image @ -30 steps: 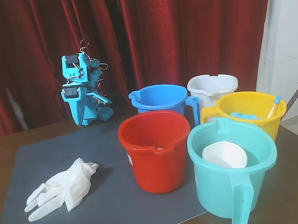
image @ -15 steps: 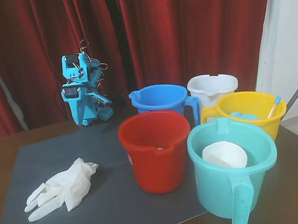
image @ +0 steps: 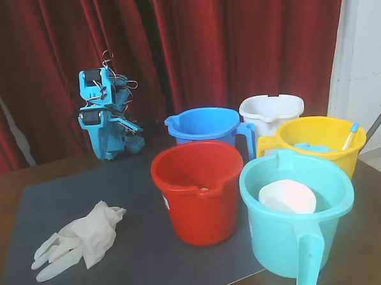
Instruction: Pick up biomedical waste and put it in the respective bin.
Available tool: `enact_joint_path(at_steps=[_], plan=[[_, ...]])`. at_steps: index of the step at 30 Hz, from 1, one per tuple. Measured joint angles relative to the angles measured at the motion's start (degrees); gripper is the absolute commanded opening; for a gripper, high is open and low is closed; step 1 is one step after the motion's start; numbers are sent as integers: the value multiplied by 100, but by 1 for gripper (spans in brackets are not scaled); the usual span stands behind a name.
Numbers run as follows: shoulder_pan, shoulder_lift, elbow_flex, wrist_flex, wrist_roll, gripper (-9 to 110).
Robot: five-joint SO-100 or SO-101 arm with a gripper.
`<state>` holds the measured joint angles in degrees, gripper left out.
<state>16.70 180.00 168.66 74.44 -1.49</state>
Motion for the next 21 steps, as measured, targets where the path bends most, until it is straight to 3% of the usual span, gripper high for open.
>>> enact_joint_path(at_steps=[10,15,21], plan=[[-35,-18,-114,-1608,9,0],[-35,-422,-993,-1371,9,0],[-35,-2733,-3366,-492,9,0]])
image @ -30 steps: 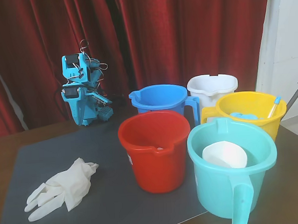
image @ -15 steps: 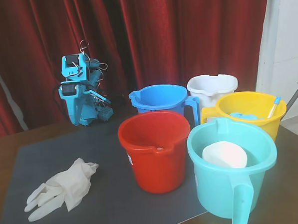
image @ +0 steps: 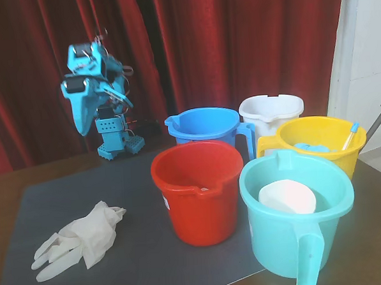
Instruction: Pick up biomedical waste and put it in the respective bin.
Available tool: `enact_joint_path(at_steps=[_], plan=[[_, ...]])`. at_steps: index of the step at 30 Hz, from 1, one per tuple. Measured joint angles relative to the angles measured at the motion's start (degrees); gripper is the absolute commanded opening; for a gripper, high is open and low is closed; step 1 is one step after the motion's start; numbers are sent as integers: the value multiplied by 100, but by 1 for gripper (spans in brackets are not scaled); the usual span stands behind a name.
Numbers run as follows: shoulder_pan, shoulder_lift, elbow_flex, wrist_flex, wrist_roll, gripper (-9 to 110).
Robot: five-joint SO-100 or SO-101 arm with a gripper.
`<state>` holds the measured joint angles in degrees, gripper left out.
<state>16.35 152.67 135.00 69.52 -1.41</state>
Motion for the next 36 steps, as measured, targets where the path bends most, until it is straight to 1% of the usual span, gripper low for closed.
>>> enact_joint_path(at_steps=[1,3,4,6,7,12,15,21,26,28,30,31,36], plan=[[0,-378,-325,123,0,0],[0,-1758,-1696,650,0,0],[0,-2153,-1986,826,-44,0],[0,-3252,-3138,1143,0,0],[-18,-3762,-3647,1485,0,0],[-308,-6108,-5933,2118,18,0],[-360,-7620,-7365,2224,35,0],[-352,-9686,-9501,2232,53,0],[-352,-11021,-10916,2232,53,0],[-352,-11259,-11065,2232,53,0],[-352,-11470,-11197,2232,53,5],[-352,-11610,-11232,2232,53,13],[-352,-11646,-11276,2232,308,34]])
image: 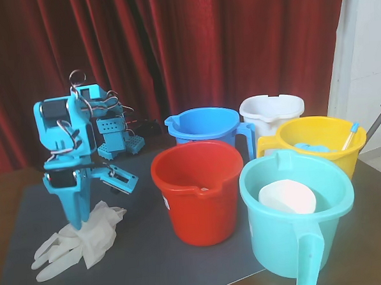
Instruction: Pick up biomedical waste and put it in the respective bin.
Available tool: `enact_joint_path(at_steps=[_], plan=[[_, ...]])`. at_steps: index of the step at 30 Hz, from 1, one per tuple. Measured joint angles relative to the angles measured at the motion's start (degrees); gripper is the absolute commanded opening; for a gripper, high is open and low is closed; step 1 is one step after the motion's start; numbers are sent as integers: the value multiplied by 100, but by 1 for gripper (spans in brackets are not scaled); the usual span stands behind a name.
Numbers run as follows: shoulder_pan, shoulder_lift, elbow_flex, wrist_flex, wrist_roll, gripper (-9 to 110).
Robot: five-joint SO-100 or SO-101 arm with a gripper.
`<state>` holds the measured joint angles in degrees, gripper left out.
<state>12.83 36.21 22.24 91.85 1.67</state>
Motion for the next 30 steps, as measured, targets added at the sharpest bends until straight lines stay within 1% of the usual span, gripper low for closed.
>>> enact_joint_path(at_steps=[4,6,9,14,17,21,30], plan=[[0,-9,-158,0,105,41],[0,-9,-475,0,70,42],[0,0,-826,0,-264,43],[9,9,-791,0,-879,43],[53,176,-246,0,-1529,43],[334,782,404,0,-2716,43],[325,2215,1222,0,-4140,42]])
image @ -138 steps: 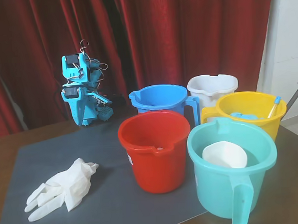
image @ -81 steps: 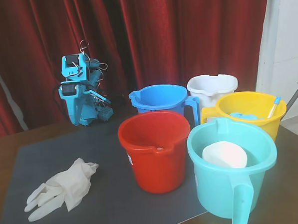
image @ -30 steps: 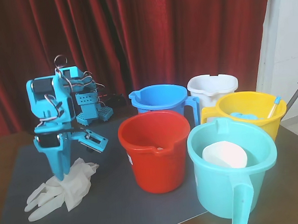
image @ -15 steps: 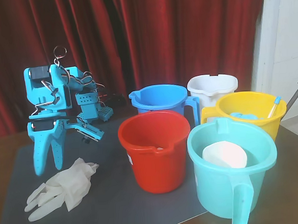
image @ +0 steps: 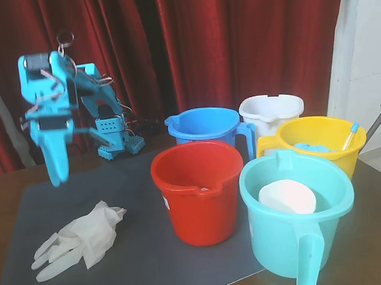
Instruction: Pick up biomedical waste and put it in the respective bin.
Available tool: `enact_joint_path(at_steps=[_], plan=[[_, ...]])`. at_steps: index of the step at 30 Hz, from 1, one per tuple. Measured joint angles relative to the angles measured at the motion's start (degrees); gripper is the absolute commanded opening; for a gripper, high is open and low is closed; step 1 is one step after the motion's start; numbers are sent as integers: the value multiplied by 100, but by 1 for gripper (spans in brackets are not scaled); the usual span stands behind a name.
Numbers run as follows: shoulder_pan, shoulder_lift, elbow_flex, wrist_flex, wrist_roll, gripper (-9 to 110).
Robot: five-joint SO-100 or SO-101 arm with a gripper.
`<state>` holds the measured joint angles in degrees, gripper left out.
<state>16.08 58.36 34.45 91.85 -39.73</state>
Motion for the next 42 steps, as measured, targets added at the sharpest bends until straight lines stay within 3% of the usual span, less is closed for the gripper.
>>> enact_joint_path(at_steps=[16,24,27,31,42], plan=[[26,-35,457,0,-325,42],[536,-396,457,0,-325,42],[483,-633,457,0,-316,45],[598,-712,492,0,-308,56],[492,-712,888,0,404,56]])
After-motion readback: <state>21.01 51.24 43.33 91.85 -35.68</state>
